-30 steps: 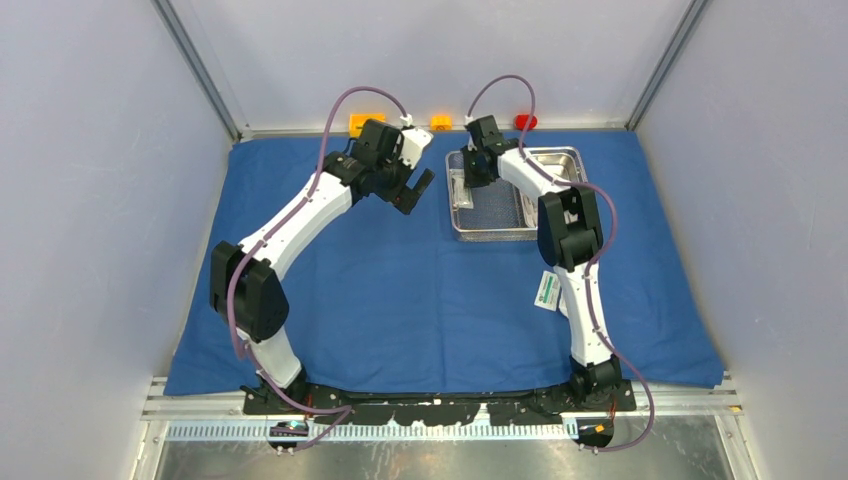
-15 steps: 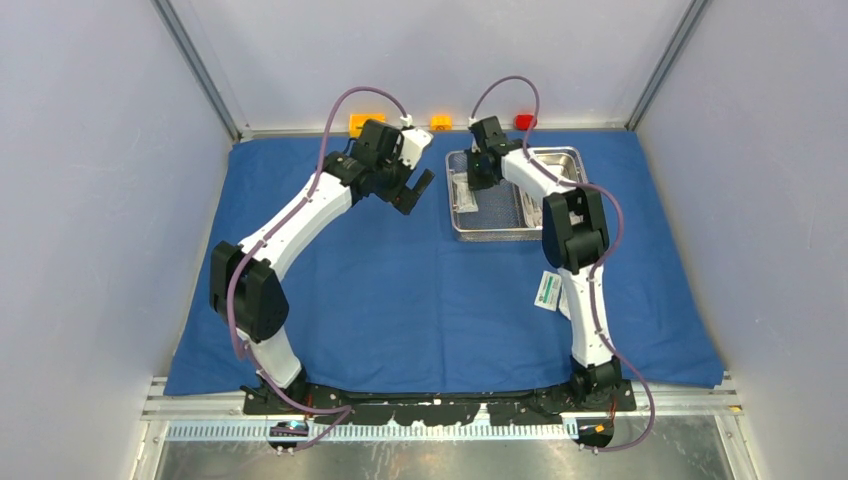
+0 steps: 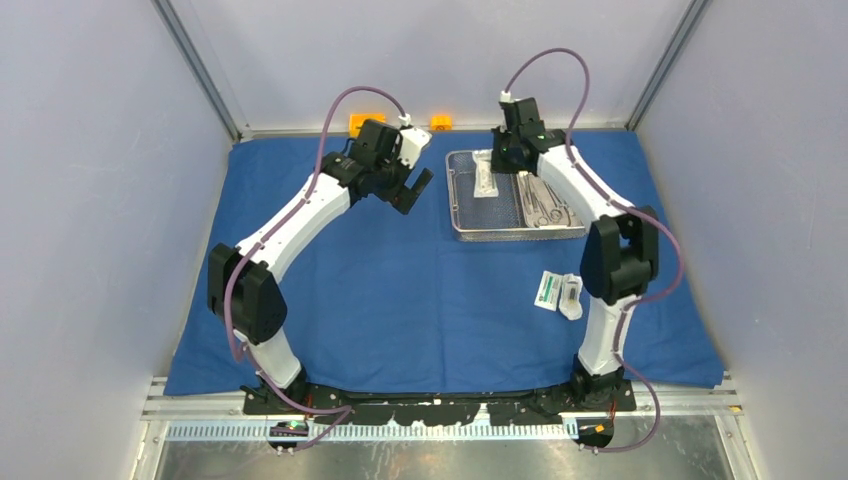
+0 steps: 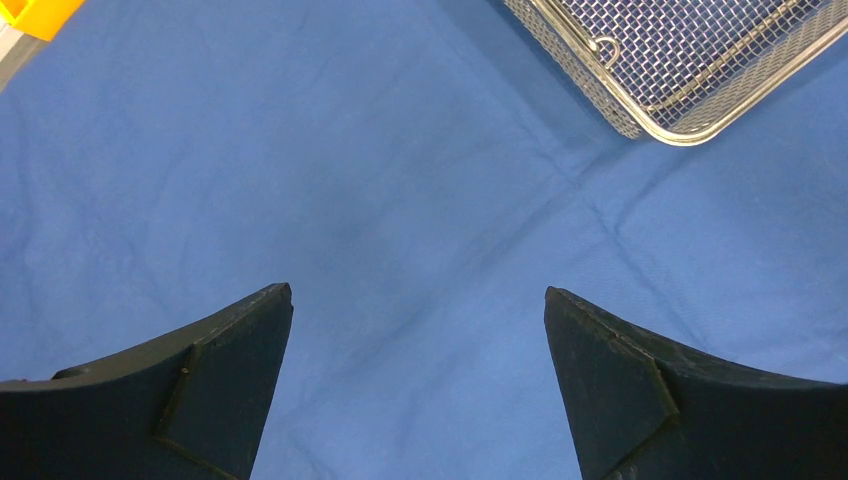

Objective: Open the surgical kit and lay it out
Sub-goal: Pick up the medical item from the container, then place the medical item in the surgical kit.

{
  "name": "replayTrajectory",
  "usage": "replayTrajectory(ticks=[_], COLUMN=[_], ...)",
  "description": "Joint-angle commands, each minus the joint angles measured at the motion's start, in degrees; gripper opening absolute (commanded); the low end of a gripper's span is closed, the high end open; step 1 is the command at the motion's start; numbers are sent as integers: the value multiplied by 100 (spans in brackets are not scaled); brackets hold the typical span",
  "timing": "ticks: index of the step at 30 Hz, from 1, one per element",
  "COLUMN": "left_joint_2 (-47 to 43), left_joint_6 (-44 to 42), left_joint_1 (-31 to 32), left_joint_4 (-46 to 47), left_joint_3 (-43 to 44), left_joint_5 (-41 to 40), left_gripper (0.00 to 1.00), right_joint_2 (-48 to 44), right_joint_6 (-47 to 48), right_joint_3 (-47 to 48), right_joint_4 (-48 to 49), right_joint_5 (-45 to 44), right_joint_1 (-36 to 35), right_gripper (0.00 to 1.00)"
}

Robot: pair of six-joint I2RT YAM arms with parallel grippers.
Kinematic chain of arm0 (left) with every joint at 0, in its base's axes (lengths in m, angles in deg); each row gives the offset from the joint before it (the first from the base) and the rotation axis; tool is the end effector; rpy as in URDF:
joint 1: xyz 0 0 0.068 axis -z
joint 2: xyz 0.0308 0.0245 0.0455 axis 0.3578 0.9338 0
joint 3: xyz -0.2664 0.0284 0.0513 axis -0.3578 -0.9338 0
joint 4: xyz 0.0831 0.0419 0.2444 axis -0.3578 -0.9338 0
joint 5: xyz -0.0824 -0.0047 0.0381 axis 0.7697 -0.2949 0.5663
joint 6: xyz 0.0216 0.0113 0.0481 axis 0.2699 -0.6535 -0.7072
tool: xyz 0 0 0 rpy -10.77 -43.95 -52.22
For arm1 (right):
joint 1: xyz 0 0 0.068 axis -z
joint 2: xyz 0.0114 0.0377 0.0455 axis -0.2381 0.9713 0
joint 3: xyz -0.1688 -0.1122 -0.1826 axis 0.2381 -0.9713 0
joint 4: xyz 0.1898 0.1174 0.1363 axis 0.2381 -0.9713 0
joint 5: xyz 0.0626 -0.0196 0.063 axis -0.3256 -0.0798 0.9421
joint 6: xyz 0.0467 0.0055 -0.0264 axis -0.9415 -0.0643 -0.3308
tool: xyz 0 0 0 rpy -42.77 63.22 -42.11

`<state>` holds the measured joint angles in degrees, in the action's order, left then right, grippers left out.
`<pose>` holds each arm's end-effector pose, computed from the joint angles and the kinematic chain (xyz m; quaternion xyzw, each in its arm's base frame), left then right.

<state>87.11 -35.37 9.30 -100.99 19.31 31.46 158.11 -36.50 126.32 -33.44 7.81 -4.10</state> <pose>0.3337 -0.1950 0.3325 0.3157 0.8658 -0.0742 0.3811 0.4360 0.1396 0.2797 -0.0240 0.9256 0.0930 0.3660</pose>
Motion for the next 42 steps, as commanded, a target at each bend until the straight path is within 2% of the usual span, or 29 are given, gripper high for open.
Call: replayTrajectory(ticks=[1,10,18,30,42], left_joint_2=[-178,53,334,205,221], left_joint_6=[-76,-64,-42,143,206], left_joint_1=[-38,-55,-64,-64,-69], left_joint_4=[173,204,205,207,175], left_joint_3=[208,355,412,147,172], left_joint_5=[-272,-457,-666,-636,-530], left_gripper=[100,100,100,100,100], right_joint_2=[-1293,-3175,-4028,-3713,-3473], right_joint_6=[-334,-712,-1460,-1383,-1201], right_joint_3=[-689,-2877,-4851,-5550,-5654], right_joint_4=[-113,-836,-456,10,-71], right_joint_5=[-104,358,915,359,215], right_joint_1=[30,75,613,629,638], right_gripper=[0,0,0,0,0])
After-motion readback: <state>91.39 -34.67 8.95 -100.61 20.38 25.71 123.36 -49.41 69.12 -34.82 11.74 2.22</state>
